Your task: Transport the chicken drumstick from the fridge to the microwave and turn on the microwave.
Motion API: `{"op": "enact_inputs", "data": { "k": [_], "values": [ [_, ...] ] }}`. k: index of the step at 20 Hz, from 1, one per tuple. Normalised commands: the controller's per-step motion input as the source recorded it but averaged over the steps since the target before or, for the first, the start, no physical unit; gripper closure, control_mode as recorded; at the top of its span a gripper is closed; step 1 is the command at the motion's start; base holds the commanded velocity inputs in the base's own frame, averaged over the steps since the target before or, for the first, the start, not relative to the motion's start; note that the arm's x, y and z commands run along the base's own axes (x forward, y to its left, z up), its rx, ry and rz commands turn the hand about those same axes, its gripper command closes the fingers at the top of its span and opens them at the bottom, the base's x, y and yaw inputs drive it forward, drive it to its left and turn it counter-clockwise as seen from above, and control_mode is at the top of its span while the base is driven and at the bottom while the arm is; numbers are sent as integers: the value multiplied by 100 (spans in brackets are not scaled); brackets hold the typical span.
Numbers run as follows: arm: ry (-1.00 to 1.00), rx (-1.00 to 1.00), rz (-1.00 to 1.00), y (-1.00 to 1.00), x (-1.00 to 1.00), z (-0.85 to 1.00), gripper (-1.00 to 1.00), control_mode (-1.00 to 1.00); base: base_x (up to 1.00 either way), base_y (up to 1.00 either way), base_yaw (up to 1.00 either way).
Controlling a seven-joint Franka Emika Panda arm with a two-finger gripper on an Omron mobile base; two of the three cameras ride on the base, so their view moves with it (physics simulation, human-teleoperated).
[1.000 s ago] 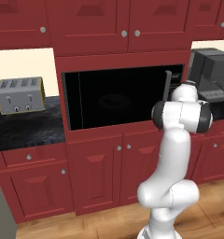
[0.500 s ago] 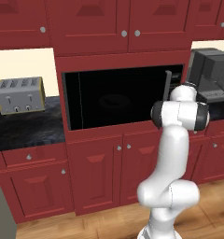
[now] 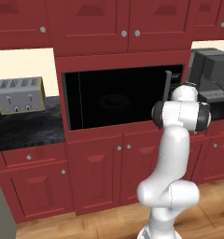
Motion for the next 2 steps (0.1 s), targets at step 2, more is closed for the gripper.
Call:
{"op": "enact_inputs", "data": {
  "k": [2],
  "values": [
    [1, 0, 0, 0, 0, 0, 100, -100, 0, 0, 0]
  ]
}}
